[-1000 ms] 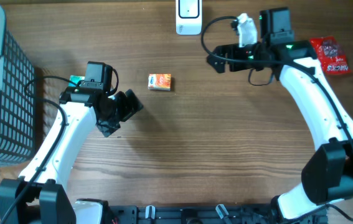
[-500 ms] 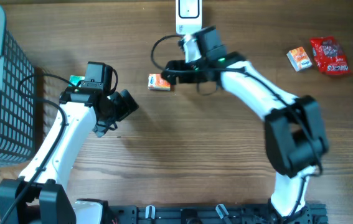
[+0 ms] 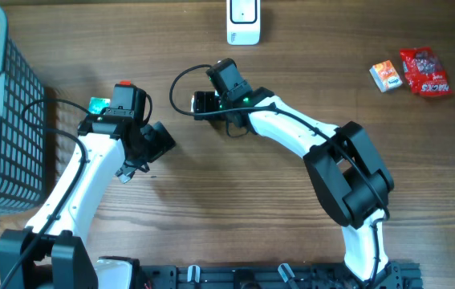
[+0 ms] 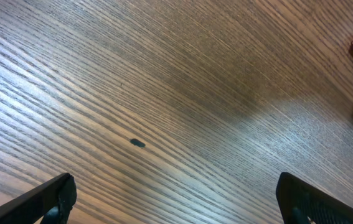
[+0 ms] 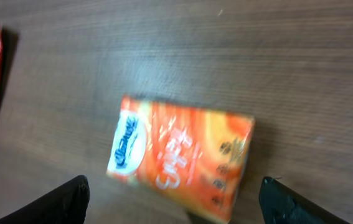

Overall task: Scan the item barcode
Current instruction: 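Move the right gripper over the small orange Kleenex box, then lower the right gripper and align it around the orange Kleenex box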

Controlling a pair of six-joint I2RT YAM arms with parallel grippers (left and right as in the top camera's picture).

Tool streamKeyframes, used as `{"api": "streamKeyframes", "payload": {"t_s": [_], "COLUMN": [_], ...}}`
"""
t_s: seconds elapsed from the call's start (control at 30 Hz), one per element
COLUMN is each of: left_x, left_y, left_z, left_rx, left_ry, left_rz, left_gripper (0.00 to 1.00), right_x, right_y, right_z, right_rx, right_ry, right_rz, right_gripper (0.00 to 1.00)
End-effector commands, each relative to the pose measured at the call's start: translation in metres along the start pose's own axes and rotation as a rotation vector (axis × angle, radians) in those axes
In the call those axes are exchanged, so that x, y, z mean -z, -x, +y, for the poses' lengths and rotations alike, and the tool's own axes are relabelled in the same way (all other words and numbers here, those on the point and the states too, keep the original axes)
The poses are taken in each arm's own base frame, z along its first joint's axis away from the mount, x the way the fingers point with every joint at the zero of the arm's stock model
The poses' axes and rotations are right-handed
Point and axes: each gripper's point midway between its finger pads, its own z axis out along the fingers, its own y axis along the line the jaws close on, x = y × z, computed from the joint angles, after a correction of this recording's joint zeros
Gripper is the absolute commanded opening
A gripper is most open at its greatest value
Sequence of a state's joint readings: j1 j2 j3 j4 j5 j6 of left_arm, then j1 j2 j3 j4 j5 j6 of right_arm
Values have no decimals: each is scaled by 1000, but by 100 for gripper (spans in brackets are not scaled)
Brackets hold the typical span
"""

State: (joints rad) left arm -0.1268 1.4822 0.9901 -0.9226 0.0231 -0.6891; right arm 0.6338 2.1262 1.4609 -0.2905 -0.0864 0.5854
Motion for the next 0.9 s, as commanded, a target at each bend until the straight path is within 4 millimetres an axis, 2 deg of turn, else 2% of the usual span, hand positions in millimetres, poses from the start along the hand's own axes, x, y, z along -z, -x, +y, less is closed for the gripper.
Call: {"api": "streamKeyframes", "payload": {"t_s": [0.0,0.03,0.13,0.27,0.7,0.87], "left_x": [1,1,1,1,1,1], "left_y": [1,1,1,1,1,-1], "left_z": [5,5,5,5,5,6], "left_rx": [4,4,4,4,4,4], "left_ry": [13,13,13,13,13,17], "left_rz": [-12,-12,-12,-12,-12,-7], "left_gripper": [100,100,100,100,100,100], "right_x": [-12,-14,-15,-15,-13,-6], "right_y": [5,4,3,2,-17,-37], "right_z": [-20,-20,-21,-20,-35,-60], "right_rx": [-29,-31,-72,-95,-54,-32], "right_ry": [-94,-93,-95,-95,-161,-283], "right_rz": [-48,-49,-47,-45,31,105], "right_gripper": [85,83,68,59,46,44]}}
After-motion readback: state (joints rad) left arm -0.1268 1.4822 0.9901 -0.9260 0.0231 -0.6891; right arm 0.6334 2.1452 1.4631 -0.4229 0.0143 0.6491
